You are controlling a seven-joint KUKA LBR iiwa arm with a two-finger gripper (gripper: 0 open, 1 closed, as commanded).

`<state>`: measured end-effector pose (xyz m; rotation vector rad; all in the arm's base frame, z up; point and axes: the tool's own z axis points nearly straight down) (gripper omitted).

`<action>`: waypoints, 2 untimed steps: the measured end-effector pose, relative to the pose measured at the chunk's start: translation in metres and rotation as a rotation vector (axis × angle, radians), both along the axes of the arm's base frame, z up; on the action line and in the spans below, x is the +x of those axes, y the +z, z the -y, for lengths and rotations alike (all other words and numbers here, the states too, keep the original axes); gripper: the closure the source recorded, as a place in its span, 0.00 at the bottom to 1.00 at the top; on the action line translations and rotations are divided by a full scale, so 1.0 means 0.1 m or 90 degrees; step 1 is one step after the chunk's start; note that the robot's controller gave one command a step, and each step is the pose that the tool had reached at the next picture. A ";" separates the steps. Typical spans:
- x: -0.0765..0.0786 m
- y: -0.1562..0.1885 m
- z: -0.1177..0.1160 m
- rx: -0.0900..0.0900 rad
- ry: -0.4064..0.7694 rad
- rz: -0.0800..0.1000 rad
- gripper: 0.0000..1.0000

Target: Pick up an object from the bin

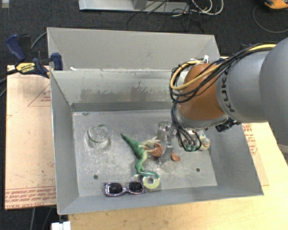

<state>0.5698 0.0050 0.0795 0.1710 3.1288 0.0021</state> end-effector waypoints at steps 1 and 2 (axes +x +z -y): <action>0.16 0.54 -0.38 0.000 0.071 0.001 1.00; 0.12 -0.12 -0.25 -0.001 0.154 0.001 1.00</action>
Offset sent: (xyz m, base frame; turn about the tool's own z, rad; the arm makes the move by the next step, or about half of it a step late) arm 0.0114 0.0254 -0.0095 -0.2444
